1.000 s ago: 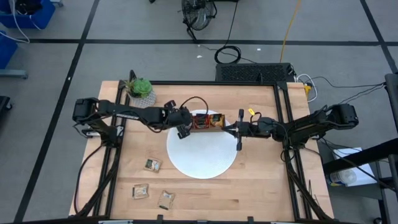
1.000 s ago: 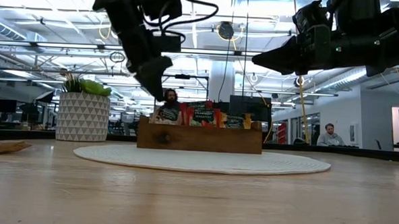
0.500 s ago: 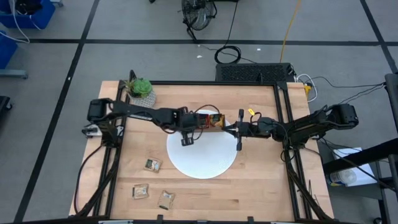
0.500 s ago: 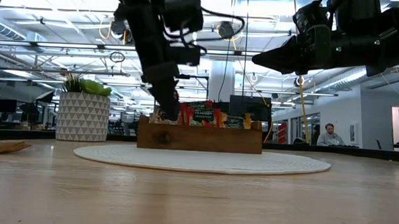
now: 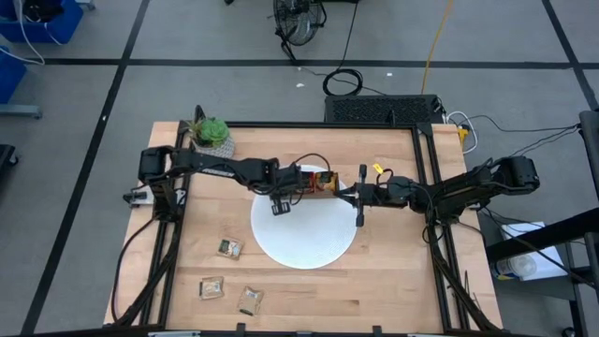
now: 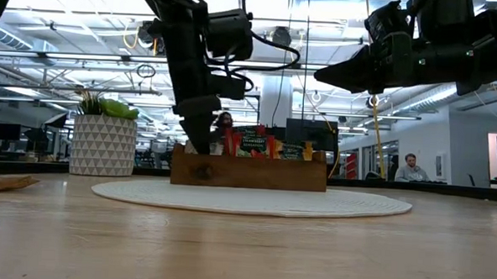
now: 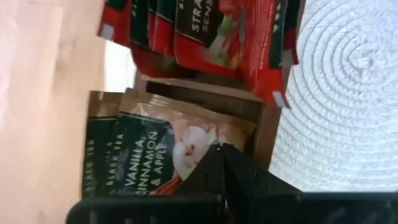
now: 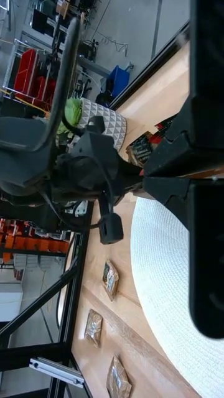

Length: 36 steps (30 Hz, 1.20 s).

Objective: Pick & Place Tea
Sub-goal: Put the brown tea bag into the left section of the wooden organizer

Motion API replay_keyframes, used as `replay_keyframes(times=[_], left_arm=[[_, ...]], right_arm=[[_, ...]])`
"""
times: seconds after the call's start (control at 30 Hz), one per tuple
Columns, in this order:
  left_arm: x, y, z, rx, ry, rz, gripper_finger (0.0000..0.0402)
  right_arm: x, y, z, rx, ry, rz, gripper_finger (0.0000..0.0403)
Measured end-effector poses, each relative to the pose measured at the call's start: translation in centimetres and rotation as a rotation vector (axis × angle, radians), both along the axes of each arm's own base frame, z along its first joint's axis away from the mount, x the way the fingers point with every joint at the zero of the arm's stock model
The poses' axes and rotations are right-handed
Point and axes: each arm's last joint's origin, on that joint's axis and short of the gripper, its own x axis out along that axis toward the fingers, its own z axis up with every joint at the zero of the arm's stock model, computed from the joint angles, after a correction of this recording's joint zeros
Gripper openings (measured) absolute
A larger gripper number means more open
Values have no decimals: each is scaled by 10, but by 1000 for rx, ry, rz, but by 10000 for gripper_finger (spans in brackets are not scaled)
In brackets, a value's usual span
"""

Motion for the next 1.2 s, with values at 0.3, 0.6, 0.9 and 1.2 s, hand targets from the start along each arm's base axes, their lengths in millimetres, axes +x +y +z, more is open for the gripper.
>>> replay_keyframes(times=[0.3, 0.6, 0.9, 1.2], left_arm=[[-1, 1, -3, -79, 4, 19, 0], [-2, 1, -4, -90, 5, 43, 0], [-1, 4, -6, -88, -2, 50, 0], [6, 12, -36, -123, 63, 52, 0]], right_arm=[[0, 0, 0, -2, 0, 0, 0], [0, 0, 0, -3, 0, 0, 0], [0, 0, 0, -3, 0, 1, 0], [0, 0, 0, -3, 0, 0, 0]])
